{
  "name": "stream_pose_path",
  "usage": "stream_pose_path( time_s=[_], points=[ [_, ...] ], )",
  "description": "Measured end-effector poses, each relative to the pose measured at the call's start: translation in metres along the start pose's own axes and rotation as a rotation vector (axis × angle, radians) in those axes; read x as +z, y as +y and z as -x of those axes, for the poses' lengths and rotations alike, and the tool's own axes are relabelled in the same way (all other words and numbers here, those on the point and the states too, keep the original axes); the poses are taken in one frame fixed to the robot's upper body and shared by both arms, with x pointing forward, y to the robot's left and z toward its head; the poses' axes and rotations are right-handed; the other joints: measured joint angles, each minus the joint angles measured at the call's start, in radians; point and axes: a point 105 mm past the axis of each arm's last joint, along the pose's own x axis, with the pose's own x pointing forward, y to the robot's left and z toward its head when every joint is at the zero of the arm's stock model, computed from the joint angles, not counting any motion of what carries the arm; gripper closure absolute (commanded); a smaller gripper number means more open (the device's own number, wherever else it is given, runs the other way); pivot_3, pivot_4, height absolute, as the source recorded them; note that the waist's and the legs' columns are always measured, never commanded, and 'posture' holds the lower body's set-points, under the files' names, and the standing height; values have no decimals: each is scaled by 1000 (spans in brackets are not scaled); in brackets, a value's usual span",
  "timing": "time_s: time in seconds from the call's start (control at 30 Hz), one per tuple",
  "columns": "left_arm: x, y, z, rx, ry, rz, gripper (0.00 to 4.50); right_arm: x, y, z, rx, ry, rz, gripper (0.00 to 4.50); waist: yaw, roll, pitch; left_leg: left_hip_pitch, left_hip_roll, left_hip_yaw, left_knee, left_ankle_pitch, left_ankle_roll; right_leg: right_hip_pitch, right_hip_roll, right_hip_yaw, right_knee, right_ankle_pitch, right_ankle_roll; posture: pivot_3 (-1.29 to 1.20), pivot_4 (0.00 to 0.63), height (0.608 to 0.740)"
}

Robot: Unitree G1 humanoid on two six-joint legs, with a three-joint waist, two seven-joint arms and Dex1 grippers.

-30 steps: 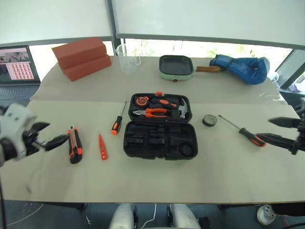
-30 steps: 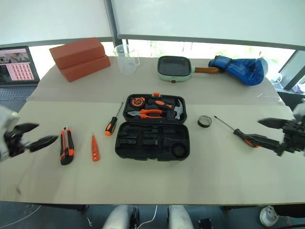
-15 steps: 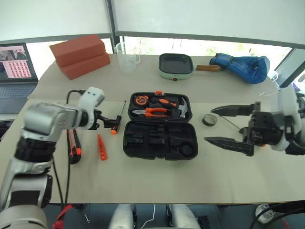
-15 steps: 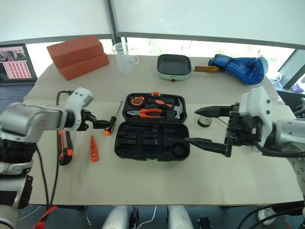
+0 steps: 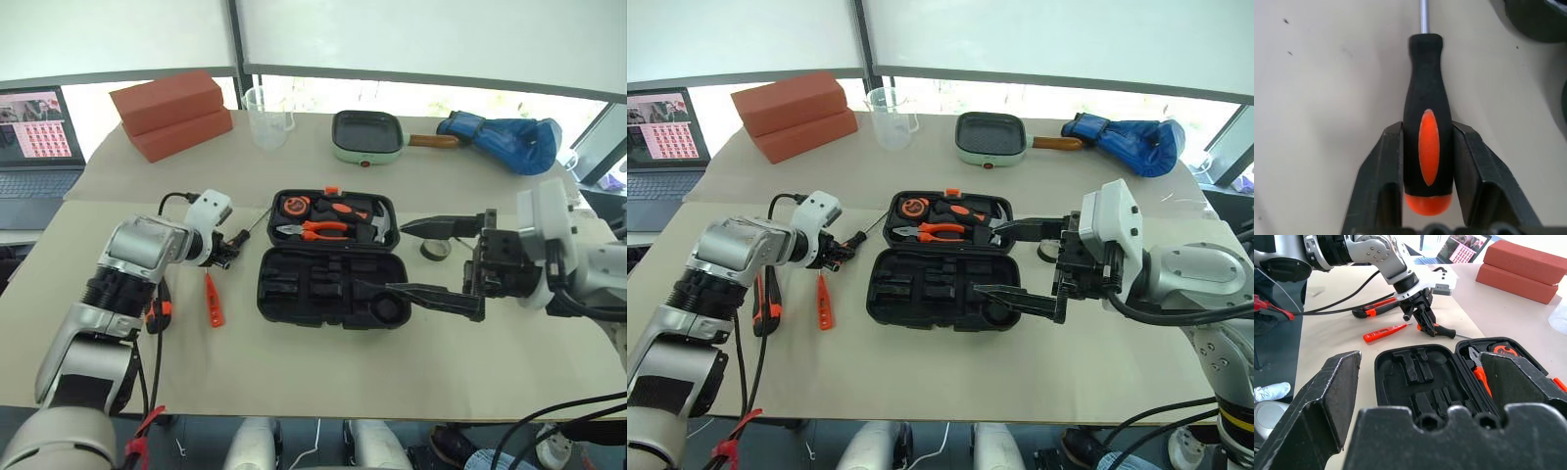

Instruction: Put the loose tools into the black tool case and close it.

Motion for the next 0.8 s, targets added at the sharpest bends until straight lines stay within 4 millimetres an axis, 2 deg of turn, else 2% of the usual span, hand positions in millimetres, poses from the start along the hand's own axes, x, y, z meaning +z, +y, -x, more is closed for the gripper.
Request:
stream_pose_path(
  time_s=[0.1,0.17,0.27,0.33,0.37,0.4,0.47,0.53,0.63,0.8],
  points=[
    [-1,9,1,24,-22,84,3625,0,1,0,0,0,0,0,0,0,0,0,0,-1,1,0,0,0,0,0,1,0,0,0,150,740],
    [-4,25,5,78,-38,152,3625,-1,1,1,-10,1,-6,0,-7,0,0,0,1,-1,1,0,0,0,0,0,2,0,0,0,150,740],
    [-5,52,13,198,-80,164,3625,-4,-1,7,-38,12,-15,0,-11,0,0,-1,1,-2,1,0,0,-1,0,0,2,0,0,0,150,740],
    [9,60,20,230,-165,107,3625,-7,0,10,-45,28,-24,0,-9,-2,1,-1,0,-1,1,0,0,-1,0,-1,2,0,0,0,150,740],
    [25,57,26,202,-248,29,3625,-9,1,12,-51,35,-31,0,-4,-3,2,-3,0,-1,2,0,0,-1,0,-1,1,0,0,0,150,740],
    [38,51,32,165,-309,-45,3625,-11,1,13,-58,38,-37,0,0,-4,2,-5,0,0,3,0,0,-2,-1,-2,1,0,1,0,150,740],
    [72,20,50,42,-455,-303,3625,-14,1,17,-70,51,-51,0,14,-4,2,-9,1,2,9,0,0,-2,-1,-4,1,1,2,0,150,740],
    [88,-25,64,-140,-520,-585,3625,-19,3,20,-82,62,-67,0,23,-4,2,-9,0,3,9,-1,2,0,-1,-4,-2,2,3,0,150,740],
    [77,-72,56,-367,-477,-810,3625,-23,4,23,-95,75,-83,0,23,-3,2,-8,0,4,10,-1,2,1,-1,-4,-3,2,4,0,150,740],
    [49,-102,26,-511,-335,-1001,3625,-31,4,28,-136,105,-102,0,11,-4,2,-8,0,3,10,-1,2,0,0,-3,-1,2,4,0,150,740]
  ],
)
